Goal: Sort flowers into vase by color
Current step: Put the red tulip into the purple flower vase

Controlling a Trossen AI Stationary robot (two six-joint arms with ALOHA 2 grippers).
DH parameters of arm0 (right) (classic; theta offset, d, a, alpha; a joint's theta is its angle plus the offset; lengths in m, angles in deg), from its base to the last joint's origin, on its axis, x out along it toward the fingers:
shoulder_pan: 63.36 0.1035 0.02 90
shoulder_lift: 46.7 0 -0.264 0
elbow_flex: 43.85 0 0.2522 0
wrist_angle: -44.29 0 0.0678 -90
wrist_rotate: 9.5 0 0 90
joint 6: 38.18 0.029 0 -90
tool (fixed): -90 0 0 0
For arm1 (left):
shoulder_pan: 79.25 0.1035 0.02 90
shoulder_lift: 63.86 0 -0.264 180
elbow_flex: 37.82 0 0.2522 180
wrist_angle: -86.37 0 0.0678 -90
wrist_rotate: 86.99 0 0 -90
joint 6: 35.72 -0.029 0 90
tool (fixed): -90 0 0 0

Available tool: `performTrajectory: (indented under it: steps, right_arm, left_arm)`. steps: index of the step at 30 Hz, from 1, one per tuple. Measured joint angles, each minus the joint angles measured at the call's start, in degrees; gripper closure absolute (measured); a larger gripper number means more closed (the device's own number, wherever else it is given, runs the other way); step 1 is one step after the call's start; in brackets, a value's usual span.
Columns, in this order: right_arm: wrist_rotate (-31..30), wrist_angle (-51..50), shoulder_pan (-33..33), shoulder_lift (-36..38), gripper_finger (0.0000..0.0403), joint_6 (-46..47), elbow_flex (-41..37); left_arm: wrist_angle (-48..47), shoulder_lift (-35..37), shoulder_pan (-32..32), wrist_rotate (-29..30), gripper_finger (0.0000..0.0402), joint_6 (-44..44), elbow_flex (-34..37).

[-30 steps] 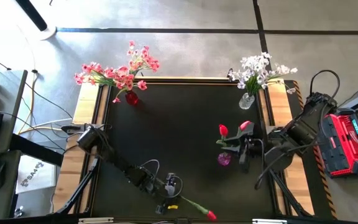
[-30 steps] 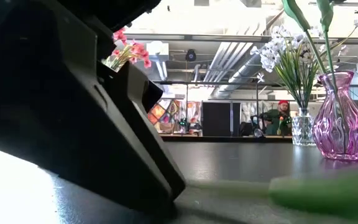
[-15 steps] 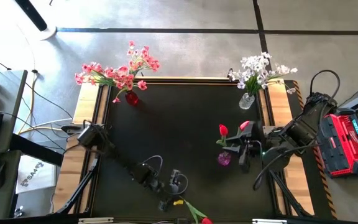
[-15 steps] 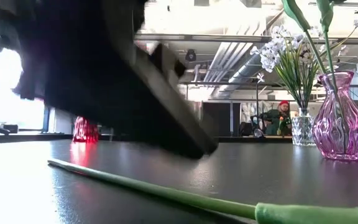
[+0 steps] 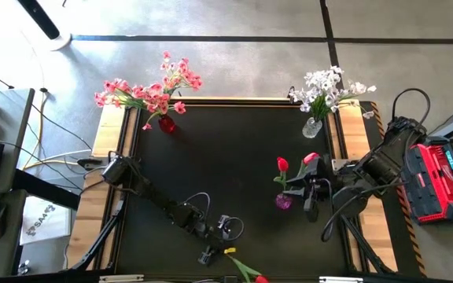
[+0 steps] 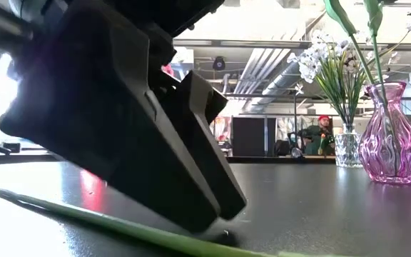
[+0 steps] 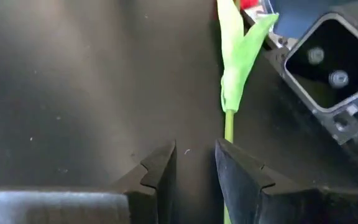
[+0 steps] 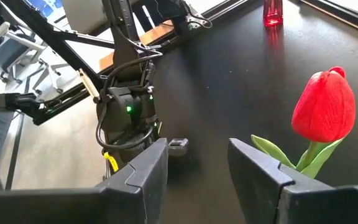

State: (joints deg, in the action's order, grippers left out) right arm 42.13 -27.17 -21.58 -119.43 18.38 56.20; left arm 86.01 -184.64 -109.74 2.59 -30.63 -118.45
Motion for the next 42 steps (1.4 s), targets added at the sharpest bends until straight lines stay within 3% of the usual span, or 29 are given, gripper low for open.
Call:
performTrajectory:
  steps: [4,11,18,26,36,42]
  right_arm:
    - [0.06,-0.42,0.00,0.00,0.0247,-0.02,0.00]
    - [0.96,-2.17,0.00,0.02,0.0247,0.16,0.00]
    - [0.96,-2.89,-0.26,0.02,0.0247,0.28,0.00]
    - [0.96,-3.12,-0.28,0.04,0.0247,0.39,0.00]
    - [1.06,-4.20,-1.76,0.07,0.0247,-0.24,0.00]
    - [2.19,-4.19,-3.55,0.09,0.0247,-1.66,0.00]
  left_arm:
    - [0.01,2.78,0.51,0.30,0.0300,3.22,0.08]
    - [0.38,2.69,-1.95,-0.35,0.0300,-1.95,-0.03]
    - [-0.13,0.20,-2.97,7.12,0.0300,-2.01,0.04]
    - [1.97,-1.02,-2.52,4.64,0.0300,-2.19,-0.05]
    - [-0.69,5.29,1.09,5.38,0.0300,-1.21,-1.43]
    - [-0.68,5.21,-2.04,4.50,0.0300,-1.94,-1.34]
